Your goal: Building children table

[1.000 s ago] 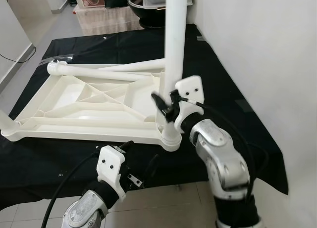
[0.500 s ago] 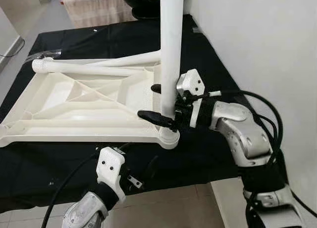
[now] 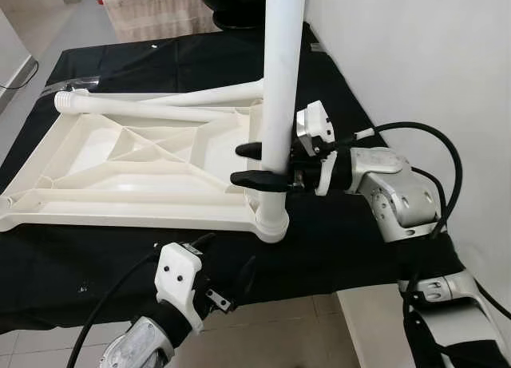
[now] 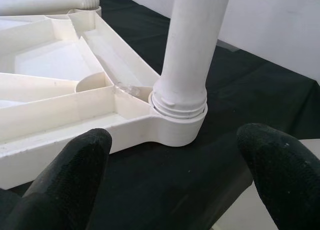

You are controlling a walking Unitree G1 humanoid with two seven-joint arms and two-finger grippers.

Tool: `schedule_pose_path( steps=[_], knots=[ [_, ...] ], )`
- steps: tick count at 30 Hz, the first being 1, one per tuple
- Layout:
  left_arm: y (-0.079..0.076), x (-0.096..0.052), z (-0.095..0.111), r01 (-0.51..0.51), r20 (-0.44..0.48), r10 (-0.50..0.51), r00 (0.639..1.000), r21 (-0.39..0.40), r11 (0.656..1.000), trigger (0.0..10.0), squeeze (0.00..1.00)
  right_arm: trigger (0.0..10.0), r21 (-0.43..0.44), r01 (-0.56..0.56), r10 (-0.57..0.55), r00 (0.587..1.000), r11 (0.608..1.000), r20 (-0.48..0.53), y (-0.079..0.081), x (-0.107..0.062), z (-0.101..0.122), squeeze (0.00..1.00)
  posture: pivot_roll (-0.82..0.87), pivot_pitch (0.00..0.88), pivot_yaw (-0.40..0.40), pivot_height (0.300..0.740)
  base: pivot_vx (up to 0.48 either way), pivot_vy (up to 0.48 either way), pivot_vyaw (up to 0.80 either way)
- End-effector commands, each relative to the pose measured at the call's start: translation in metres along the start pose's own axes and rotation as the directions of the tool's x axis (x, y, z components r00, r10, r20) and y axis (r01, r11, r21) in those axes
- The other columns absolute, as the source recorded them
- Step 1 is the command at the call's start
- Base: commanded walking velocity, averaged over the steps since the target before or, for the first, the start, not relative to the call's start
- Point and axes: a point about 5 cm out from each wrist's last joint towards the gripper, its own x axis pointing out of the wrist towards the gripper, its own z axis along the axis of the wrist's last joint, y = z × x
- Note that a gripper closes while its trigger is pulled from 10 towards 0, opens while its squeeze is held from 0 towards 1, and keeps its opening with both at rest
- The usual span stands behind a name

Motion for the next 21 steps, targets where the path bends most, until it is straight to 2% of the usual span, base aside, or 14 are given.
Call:
schedule_pose_path(
  steps=[1,5,7,8,9,10,11,12,13,14,17,18,19,21],
  knots=[
    [-0.003,-0.002,-0.002,0.008,-0.016,-0.008,1.0,-0.004,1.0,10.0,0.0,0.0,-0.005,-0.079,0.079,0.997,0.997,0.006,0.006,0.004,-0.002,0.0,0.04,0.187,0.005,0.74,0.0,0.0,0.0],
    [-0.002,-0.002,-0.002,0.01,-0.017,-0.01,1.0,-0.004,1.0,10.0,0.0,0.0,-0.003,-0.057,0.057,0.998,0.998,-0.002,0.008,0.003,-0.007,0.0,0.04,0.18,0.008,0.74,0.0,0.0,0.0],
    [-0.002,-0.002,-0.003,0.008,-0.017,-0.008,1.0,-0.003,1.0,10.0,0.0,0.0,0.058,0.123,-0.121,0.992,0.991,-0.035,0.014,0.006,-0.022,0.0,0.03,0.178,-0.003,0.74,0.0,0.0,0.0],
    [-0.002,-0.002,-0.003,0.008,-0.017,-0.008,1.0,-0.003,1.0,10.0,0.0,0.0,0.058,0.123,-0.121,0.992,0.991,-0.035,0.014,0.006,-0.022,0.0,0.03,0.178,-0.003,0.74,0.0,0.0,0.0],
    [-0.001,-0.003,-0.003,0.006,-0.016,-0.006,1.0,-0.003,1.0,10.0,0.0,0.0,0.087,0.26,-0.253,0.964,0.962,-0.079,0.017,0.011,-0.033,0.0,0.02,0.179,0.0,0.74,0.0,0.0,0.0],
    [0.0,-0.003,-0.003,0.003,-0.016,-0.003,1.0,-0.001,1.0,10.0,0.0,0.0,0.067,0.592,-0.571,0.797,0.803,-0.199,0.013,0.012,-0.052,0.0,0.02,0.183,0.007,0.74,0.0,0.0,0.0],
    [0.0,-0.003,-0.003,0.003,-0.016,-0.003,1.0,-0.001,1.0,10.0,0.0,0.0,0.067,0.592,-0.571,0.797,0.803,-0.199,0.013,0.012,-0.052,0.0,0.02,0.183,0.007,0.74,0.0,0.0,0.0],
    [0.002,-0.003,-0.002,0.001,-0.016,-0.001,1.0,0.0,1.0,10.0,0.0,0.0,0.028,0.828,-0.792,0.545,0.561,-0.276,0.016,0.004,-0.064,0.0,0.01,0.184,0.008,0.74,0.0,0.0,0.0],
    [0.002,-0.003,-0.002,0.001,-0.016,-0.001,1.0,0.0,1.0,10.0,0.0,0.0,0.028,0.828,-0.792,0.545,0.561,-0.276,0.016,0.004,-0.064,0.0,0.01,0.184,0.008,0.74,0.0,0.0,0.0],
    [0.003,-0.002,-0.002,0.003,-0.017,-0.003,1.0,0.001,1.0,10.0,0.0,0.0,0.027,0.874,-0.825,0.468,0.485,-0.318,0.035,0.008,-0.073,0.0,0.01,0.183,0.015,0.74,0.0,0.0,0.0],
    [0.004,-0.001,-0.003,0.006,-0.017,-0.006,1.0,0.001,1.0,10.0,0.0,0.0,0.045,0.88,-0.823,0.458,0.472,-0.334,0.05,0.016,-0.076,0.0,0.0,0.178,0.019,0.74,0.0,0.0,0.0],
    [0.005,0.001,-0.003,0.01,-0.017,-0.01,1.0,0.001,1.0,10.0,0.0,0.0,0.07,0.864,-0.805,0.492,0.499,-0.331,0.057,0.023,-0.076,0.0,-0.01,0.164,0.024,0.74,0.0,0.0,0.0],
    [0.005,0.003,-0.004,0.014,-0.016,-0.014,1.0,0.0,1.0,10.0,0.0,0.0,0.074,0.848,-0.794,0.518,0.524,-0.318,0.053,0.028,-0.075,0.0,-0.01,0.158,0.022,0.74,0.0,0.0,0.0],
    [0.006,0.005,-0.005,0.017,-0.015,-0.017,1.0,0.0,1.0,10.0,0.0,0.0,0.067,0.85,-0.798,0.516,0.523,-0.312,0.047,0.03,-0.075,0.0,-0.01,0.155,0.02,0.74,0.0,0.0,0.0]
  ],
)
